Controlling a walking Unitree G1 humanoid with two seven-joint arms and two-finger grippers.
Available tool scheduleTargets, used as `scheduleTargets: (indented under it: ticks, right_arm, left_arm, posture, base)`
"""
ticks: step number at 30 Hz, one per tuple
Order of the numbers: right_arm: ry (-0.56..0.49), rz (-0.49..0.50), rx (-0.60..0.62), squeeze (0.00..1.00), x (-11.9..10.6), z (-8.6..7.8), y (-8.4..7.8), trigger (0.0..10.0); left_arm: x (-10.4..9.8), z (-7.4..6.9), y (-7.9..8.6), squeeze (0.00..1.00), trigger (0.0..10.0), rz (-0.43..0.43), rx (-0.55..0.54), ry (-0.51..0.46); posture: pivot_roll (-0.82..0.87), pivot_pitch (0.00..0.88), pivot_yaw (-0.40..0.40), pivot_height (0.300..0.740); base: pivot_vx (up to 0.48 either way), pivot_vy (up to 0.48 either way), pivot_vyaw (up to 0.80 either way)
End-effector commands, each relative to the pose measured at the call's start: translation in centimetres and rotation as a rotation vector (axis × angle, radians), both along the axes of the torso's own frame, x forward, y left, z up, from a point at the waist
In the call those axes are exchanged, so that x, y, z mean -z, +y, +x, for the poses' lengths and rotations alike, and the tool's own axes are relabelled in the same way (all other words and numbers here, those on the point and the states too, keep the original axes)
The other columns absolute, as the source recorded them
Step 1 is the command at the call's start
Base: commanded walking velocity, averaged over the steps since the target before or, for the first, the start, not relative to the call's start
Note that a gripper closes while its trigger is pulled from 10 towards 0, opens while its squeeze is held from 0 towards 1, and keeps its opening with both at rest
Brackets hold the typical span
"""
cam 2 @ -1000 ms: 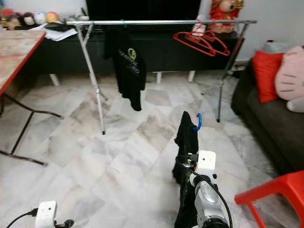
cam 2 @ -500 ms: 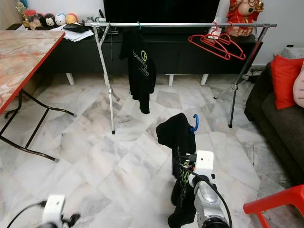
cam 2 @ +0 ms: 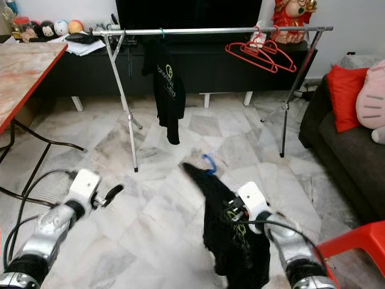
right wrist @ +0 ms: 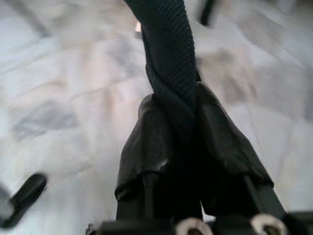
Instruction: Hang hanger
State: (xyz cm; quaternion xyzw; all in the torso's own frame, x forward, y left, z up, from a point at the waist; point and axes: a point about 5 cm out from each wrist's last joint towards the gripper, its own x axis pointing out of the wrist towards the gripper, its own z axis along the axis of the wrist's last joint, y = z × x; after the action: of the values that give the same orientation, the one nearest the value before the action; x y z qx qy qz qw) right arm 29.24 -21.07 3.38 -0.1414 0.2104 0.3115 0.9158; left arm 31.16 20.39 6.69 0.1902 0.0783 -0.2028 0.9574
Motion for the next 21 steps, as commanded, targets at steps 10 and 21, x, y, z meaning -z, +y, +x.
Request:
scheduleTargets:
  ticks: [10,21]
  right_arm:
    - [-0.016,-0.007,-0.454,0.00,-5.3,0.7,1.6,10.0]
    - [-0.010,-0.052,-0.489,0.00,-5.2,0.1,1.9,10.0]
  left_arm:
    - [-6.0,-0.2,-5.6,0.00,10.0,-0.088,0.472,0.033]
    - [-6.7,-2.3,-6.1,0.00,10.0,-0.077,0.653,0.173]
  posture:
    - [-0.06,0.008,-0.057,0.740]
    - [-0.06,0.012,-0.042,0.740]
  base:
    - [0.000,0.000,0.00]
    - [0.000,0.000,0.00]
